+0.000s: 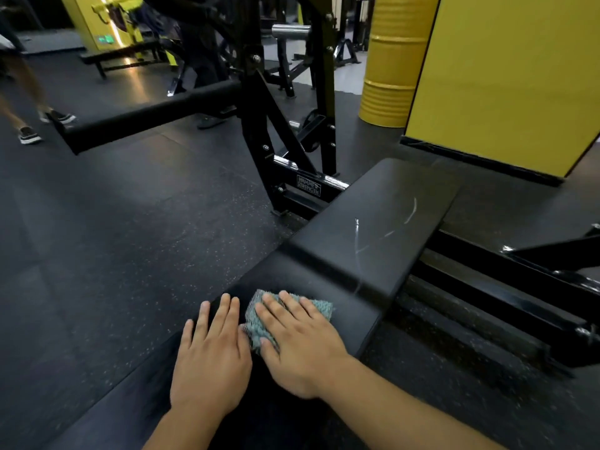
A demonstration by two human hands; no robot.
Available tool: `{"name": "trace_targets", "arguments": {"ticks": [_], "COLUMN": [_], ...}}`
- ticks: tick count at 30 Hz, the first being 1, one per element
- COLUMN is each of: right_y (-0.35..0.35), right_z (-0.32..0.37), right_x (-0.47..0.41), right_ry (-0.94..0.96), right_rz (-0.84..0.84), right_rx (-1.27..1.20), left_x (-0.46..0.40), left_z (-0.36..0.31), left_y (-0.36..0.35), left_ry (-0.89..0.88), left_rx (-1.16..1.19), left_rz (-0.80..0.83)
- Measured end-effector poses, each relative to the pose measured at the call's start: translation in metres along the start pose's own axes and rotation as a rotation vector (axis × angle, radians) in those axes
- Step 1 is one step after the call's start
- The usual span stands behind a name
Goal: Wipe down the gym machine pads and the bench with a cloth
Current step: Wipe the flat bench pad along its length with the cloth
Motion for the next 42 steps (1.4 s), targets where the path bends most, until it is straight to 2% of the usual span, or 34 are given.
{"name": "trace_targets", "arguments": {"ticks": [5,13,22,28,33,36,39,42], "right_y": [0.001,0.008,0.004,0.007,0.014,0.021,0.025,0.023], "right_z": [0.006,-0.004,0.001,0.0,-0.031,-0.053,-0.061,-0.052], "right_x": [-0.027,0.0,0.005,0.03,0.01,-0.017,-0.047,-0.081], "right_ry": [-0.1,-0.174,-0.188,-0.154,-0.176,-0.206,-0.206,-0.13], "right_rz": [-0.015,-0.017,-0.022,-0.013,-0.01,-0.01,-0.009,0.006], "right_rx": [0.011,0.02,0.002,0.0,0.021,0.031,0.04,0.059], "left_x": [-0.012,-0.037,-0.054,-0.051,-0.056,-0.063,-0.064,-0.066], "left_z": [0.001,-0.009,-0.007,-0.006,-0.013,-0.014,-0.014,-0.015], "left_y": [0.003,0.006,-0.001,-0.002,-0.003,-0.004,-0.008,-0.015], "left_ry": [-0.124,-0.293,-0.313,-0.334,-0.345,-0.312,-0.162,-0.049], "left_rx": [-0.045,-0.019,0.148,0.128,0.104,0.106,0.088,0.127], "left_rz": [0.054,0.079,0.06,0.026,-0.003,-0.007,-0.076,-0.109]}}
Point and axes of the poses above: each hand's wrist, its own x-axis away from the middle knuckle, its own y-axis out of the back of the hand, z = x × y, the point moved 1 cm from there along -x, towards the middle knuckle, and after that the axes turned 1 degree about y, right-handed, at the moved point
